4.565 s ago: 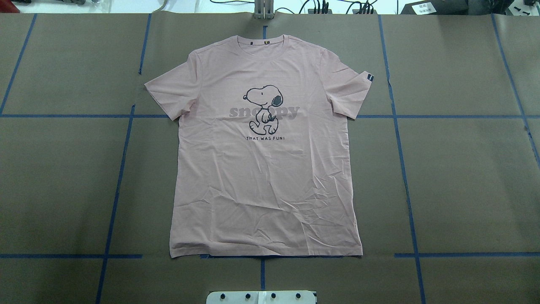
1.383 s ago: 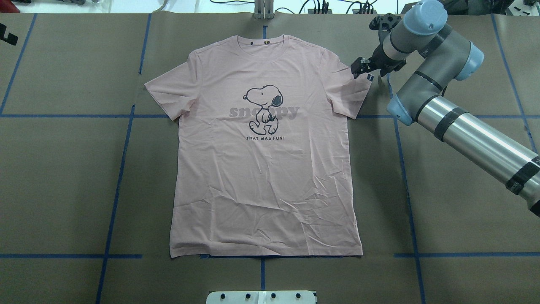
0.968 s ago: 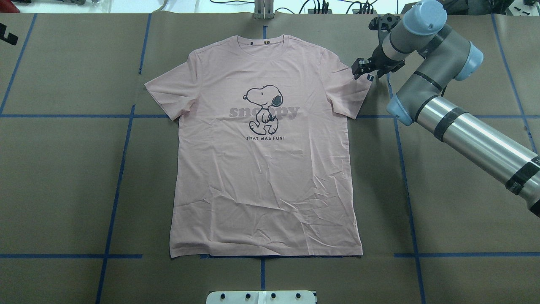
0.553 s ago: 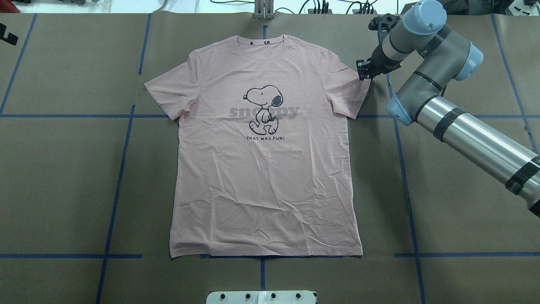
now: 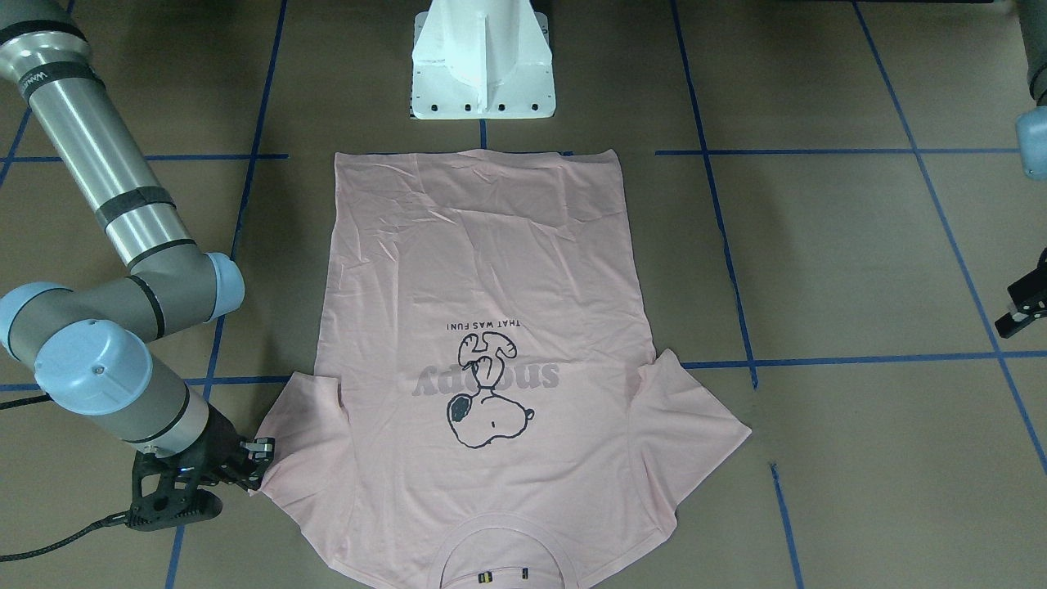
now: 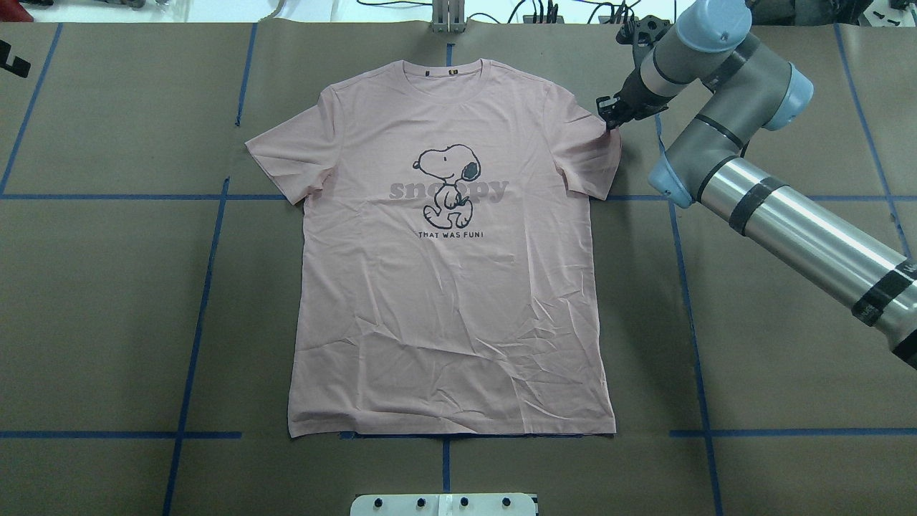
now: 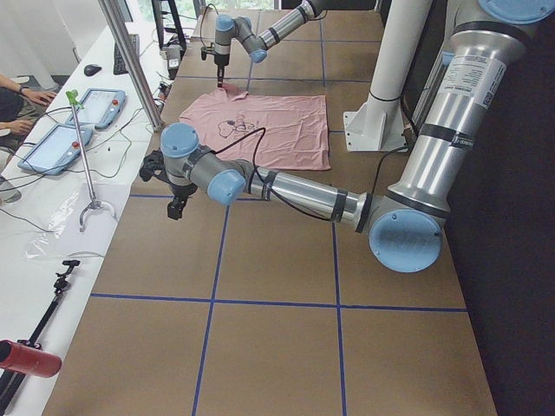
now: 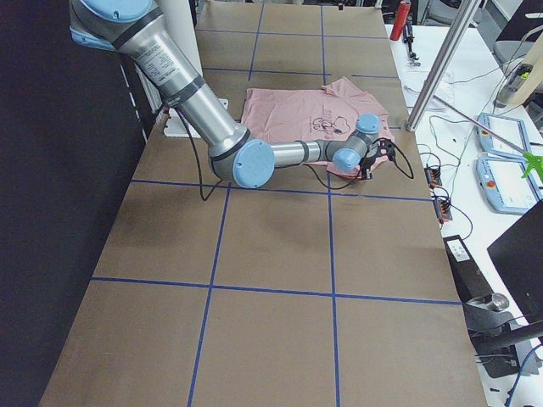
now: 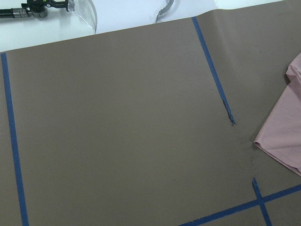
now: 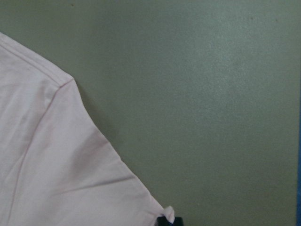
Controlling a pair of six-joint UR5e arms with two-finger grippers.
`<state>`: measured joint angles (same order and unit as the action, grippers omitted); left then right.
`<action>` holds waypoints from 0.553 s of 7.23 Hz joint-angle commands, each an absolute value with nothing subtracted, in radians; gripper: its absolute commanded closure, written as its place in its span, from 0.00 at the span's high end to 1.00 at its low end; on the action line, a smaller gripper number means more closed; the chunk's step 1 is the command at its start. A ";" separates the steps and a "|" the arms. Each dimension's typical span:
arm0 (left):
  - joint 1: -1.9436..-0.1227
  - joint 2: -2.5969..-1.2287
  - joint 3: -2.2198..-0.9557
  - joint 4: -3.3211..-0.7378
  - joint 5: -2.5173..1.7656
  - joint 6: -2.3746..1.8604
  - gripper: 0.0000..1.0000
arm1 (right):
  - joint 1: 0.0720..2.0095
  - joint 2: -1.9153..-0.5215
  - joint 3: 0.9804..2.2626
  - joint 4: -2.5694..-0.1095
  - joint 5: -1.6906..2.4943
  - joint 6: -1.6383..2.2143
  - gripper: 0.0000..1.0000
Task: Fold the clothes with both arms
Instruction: 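Fold the grasped sleeve inward across the shirt body with the right gripper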
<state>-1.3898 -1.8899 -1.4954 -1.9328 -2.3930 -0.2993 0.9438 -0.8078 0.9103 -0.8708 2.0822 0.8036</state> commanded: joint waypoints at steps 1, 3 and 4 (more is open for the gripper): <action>-1.390 -1.890 -1.494 -1.933 -2.395 -0.295 1.00 | 0.942 -0.805 1.036 -0.944 2.127 0.807 0.00; -1.388 -1.888 -1.488 -1.934 -2.393 -0.288 1.00 | 0.911 -0.802 1.109 -1.005 2.122 0.819 0.00; -1.390 -1.888 -1.486 -1.936 -2.393 -0.288 1.00 | 0.904 -0.789 1.101 -1.003 2.109 0.840 0.00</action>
<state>-1.3893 -1.8885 -1.4893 -1.9342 -2.3932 -0.2896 0.9168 -0.8010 1.0930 -0.9923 2.1200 0.8205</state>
